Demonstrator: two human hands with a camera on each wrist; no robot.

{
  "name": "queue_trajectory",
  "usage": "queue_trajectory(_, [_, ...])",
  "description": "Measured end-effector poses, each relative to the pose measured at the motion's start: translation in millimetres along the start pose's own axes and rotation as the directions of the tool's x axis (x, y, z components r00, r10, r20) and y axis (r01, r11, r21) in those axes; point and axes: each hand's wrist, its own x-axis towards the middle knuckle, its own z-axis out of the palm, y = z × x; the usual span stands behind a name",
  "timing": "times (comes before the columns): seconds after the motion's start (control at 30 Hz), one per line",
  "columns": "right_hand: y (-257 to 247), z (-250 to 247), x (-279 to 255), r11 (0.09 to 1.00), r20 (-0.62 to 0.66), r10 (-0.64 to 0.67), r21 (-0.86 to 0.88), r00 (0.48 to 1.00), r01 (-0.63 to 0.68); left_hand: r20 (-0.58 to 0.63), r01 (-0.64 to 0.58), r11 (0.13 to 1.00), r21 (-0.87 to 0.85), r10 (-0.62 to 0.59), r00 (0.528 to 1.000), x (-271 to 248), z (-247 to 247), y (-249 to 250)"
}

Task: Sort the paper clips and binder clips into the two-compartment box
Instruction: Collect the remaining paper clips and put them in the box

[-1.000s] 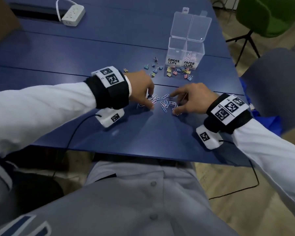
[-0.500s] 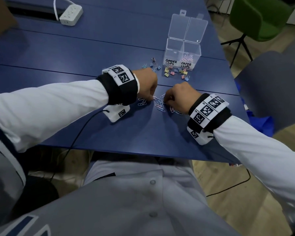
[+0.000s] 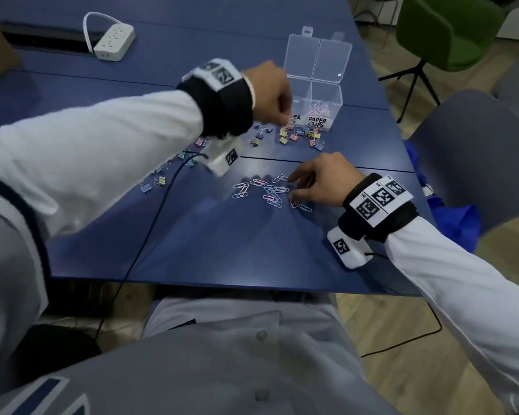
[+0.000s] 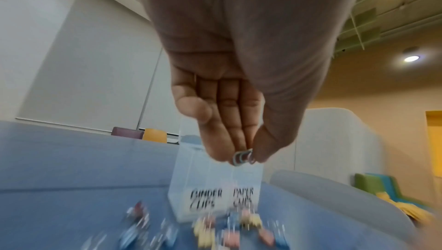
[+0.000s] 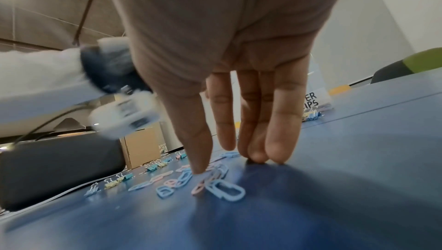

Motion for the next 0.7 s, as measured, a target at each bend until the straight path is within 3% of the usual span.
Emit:
queue_trajectory(0.13, [2, 1, -2, 1.0, 0.015, 0.019, -0.01, 1.0, -0.019, -0.104, -0.049, 0.998, -0.029, 0.046, 0.994, 63, -14, 17])
queue_trajectory(0.4, [7, 4, -7, 0.997, 0.022, 0.05, 0.054, 0.999, -0.051, -0.016, 0.006, 1.0, 0.026, -0.005, 1.0, 127, 11, 23])
queue_trajectory(0.6, [16, 7, -16, 0.996, 0.035, 0.078, 0.038, 0.996, -0.079, -0.173, -0.012, 1.0, -0.02, 0.008, 0.985, 85, -1, 9])
queue_trajectory(0.63, [16, 8, -18, 0.996, 0.042, 0.087, 0.023, 0.995, -0.088, -0.173, -0.043, 0.999, -0.014, 0.04, 0.984, 67, -4, 7])
queue_trajectory(0.7, [14, 9, -20, 0.995, 0.058, 0.101, -0.007, 0.993, -0.101, -0.046, -0.104, 0.994, 0.023, 0.105, 0.993, 25, -5, 3])
